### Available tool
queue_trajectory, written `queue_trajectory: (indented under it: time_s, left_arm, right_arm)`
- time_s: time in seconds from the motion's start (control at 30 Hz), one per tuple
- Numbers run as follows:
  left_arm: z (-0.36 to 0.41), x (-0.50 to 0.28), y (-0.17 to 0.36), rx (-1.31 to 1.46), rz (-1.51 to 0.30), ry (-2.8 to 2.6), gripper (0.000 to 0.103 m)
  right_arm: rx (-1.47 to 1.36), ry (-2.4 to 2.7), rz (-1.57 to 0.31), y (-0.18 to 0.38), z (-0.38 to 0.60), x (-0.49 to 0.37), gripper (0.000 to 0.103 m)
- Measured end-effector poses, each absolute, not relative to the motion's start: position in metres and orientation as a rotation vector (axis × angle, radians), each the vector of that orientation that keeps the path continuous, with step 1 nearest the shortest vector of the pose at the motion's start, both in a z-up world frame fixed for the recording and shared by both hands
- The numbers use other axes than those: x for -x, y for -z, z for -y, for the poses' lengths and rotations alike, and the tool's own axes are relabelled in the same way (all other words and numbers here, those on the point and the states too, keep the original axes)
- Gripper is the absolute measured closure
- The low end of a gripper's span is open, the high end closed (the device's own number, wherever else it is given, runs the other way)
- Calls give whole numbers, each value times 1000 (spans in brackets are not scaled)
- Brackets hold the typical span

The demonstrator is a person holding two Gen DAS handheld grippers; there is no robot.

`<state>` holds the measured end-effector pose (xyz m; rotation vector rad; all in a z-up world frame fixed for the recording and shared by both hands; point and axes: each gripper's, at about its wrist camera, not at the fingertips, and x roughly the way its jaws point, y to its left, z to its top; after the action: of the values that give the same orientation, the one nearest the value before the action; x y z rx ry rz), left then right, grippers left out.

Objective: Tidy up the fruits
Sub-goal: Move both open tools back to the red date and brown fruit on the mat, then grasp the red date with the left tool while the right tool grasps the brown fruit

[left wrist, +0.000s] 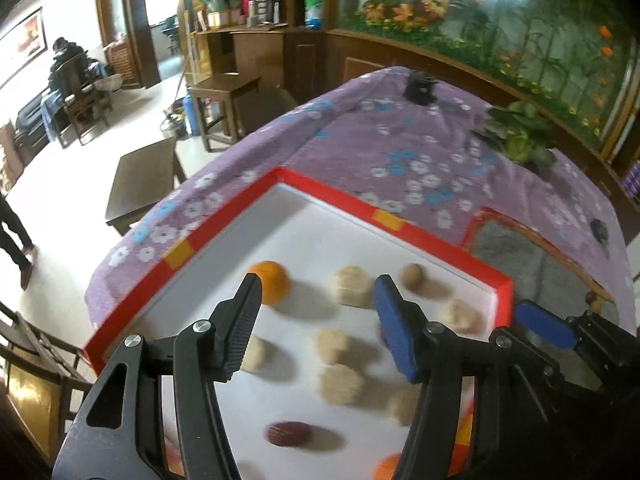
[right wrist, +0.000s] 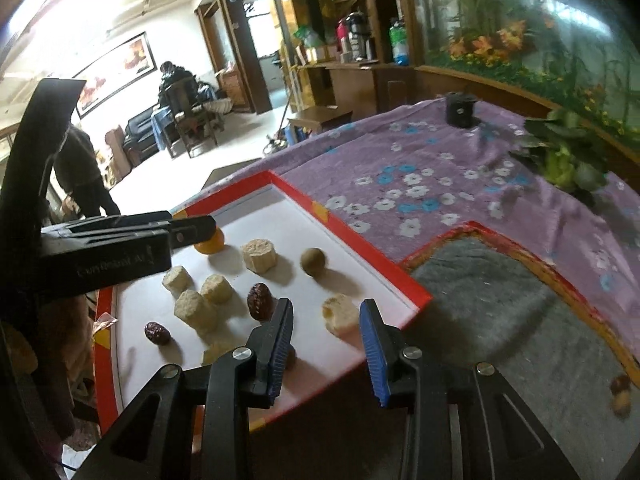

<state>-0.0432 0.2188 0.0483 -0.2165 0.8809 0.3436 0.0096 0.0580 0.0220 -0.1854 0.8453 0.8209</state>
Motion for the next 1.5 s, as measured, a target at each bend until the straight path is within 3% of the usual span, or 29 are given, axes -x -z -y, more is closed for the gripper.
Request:
queue_trajectory:
  time_s: [0.47, 1.13, 1.5]
  left_arm:
    - [-111, 25, -54, 140, -881, -143, 44]
    - [25, -26, -31, 31, -986, 106, 45]
    - [33, -46, -26, 50, -1010, 94, 45]
  right_arm:
    - [73, -653, -804, -40, 45, 7, 69]
    - [-34, -350, -848, -19, 210, -7, 68]
    - [33, -422, -873, -2, 194, -56, 68]
